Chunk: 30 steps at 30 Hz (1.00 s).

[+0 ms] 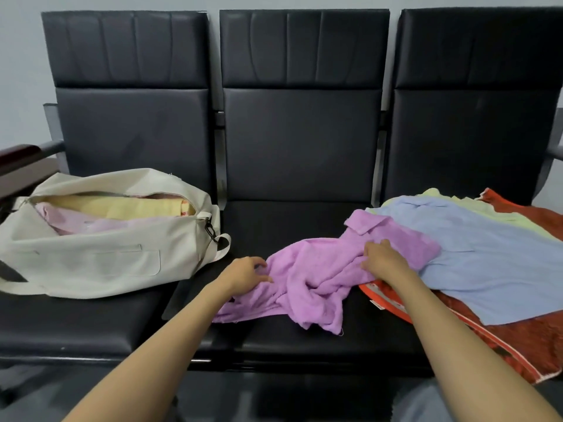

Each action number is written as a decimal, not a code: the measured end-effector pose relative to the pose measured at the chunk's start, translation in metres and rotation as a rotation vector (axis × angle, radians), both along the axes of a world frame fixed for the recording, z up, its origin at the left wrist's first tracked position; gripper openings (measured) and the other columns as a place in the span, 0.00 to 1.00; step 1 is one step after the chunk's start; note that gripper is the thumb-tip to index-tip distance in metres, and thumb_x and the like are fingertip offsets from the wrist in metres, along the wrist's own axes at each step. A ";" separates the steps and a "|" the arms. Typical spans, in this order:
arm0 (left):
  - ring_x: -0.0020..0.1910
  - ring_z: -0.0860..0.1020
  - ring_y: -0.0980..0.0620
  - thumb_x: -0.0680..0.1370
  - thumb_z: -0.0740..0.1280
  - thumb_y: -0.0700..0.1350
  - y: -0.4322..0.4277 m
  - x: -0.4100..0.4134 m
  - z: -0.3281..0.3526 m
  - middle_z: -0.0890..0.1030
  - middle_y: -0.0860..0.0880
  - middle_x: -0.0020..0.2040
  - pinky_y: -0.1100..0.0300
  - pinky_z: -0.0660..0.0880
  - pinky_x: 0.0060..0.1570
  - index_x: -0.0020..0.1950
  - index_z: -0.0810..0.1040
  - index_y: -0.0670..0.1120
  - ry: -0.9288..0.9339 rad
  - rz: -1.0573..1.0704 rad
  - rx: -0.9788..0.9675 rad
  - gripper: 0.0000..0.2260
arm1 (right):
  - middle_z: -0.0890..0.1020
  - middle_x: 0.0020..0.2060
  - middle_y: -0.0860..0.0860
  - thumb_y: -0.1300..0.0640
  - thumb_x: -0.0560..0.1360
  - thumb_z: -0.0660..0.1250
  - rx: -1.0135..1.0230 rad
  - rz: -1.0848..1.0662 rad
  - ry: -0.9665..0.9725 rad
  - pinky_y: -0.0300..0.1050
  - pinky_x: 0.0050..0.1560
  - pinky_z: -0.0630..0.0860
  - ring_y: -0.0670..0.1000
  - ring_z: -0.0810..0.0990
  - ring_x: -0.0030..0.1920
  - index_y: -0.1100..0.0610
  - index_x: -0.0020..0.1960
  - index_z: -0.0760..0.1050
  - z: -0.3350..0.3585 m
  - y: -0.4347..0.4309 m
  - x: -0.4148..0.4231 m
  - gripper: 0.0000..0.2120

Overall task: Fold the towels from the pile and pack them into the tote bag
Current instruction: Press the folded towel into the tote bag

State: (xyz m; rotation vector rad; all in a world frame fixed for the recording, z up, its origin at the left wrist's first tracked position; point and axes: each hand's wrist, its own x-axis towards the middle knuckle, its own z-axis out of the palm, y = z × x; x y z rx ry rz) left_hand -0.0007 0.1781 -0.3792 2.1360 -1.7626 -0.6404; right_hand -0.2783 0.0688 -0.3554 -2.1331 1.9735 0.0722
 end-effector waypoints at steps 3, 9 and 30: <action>0.55 0.77 0.46 0.78 0.64 0.46 -0.004 -0.011 -0.001 0.78 0.46 0.56 0.53 0.73 0.56 0.56 0.80 0.47 -0.102 0.024 -0.113 0.09 | 0.68 0.61 0.56 0.53 0.82 0.56 -0.175 -0.003 -0.190 0.47 0.44 0.69 0.56 0.75 0.48 0.56 0.66 0.68 0.007 -0.001 0.002 0.15; 0.51 0.76 0.54 0.79 0.67 0.48 -0.013 -0.055 0.029 0.70 0.54 0.63 0.64 0.71 0.50 0.73 0.64 0.50 0.466 0.031 -0.395 0.24 | 0.77 0.55 0.52 0.62 0.80 0.60 -0.324 0.443 -1.004 0.37 0.56 0.74 0.44 0.77 0.51 0.58 0.54 0.75 0.051 0.033 0.017 0.06; 0.24 0.73 0.52 0.75 0.69 0.38 -0.002 -0.030 0.091 0.76 0.46 0.31 0.62 0.72 0.27 0.45 0.73 0.42 0.510 -0.081 0.110 0.04 | 0.72 0.27 0.50 0.65 0.76 0.56 0.366 0.187 -0.758 0.34 0.22 0.64 0.45 0.68 0.21 0.56 0.43 0.75 0.073 0.029 0.005 0.10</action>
